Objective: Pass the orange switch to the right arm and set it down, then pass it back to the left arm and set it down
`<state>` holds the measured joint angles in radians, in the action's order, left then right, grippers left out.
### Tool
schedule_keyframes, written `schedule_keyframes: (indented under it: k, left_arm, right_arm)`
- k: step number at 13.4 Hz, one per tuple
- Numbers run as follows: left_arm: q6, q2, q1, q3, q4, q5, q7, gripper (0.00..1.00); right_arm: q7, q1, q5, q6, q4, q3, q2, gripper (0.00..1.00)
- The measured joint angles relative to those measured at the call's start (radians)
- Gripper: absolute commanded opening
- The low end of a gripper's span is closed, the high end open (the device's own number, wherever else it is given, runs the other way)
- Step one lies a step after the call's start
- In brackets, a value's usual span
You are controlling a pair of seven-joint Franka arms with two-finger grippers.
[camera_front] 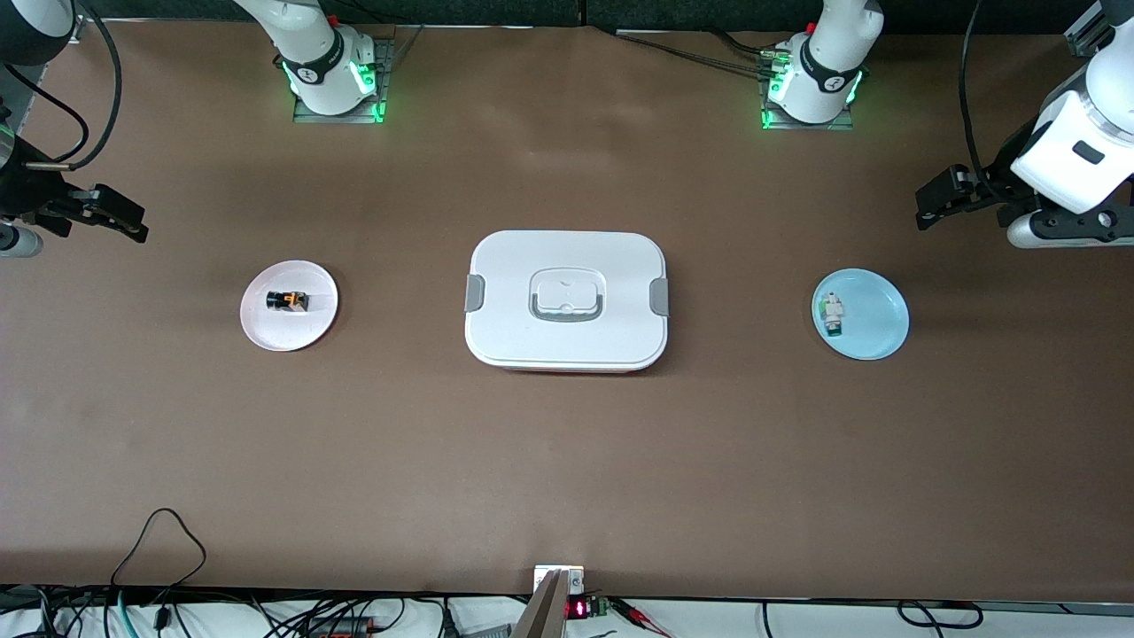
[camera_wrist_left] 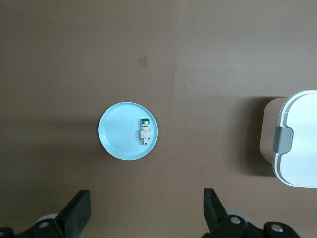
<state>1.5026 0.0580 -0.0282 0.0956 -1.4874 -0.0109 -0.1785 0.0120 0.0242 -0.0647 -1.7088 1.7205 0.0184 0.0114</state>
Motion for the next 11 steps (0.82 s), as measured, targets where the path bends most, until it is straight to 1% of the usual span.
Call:
schedule_keyframes:
  k: [6,11]
  left_arm:
    - [0.0,0.0,0.0,0.0,0.0,0.0,0.006,1.0]
    - [0.0,0.0,0.0,0.0,0.0,0.0,0.006,1.0]
  right_arm:
    - [0.0,-0.001,0.002,-0.005,0.0,-0.003,-0.003,1.0]
    - [0.0,-0.001,0.003,-0.005,0.001,-0.008,-0.05,1.0]
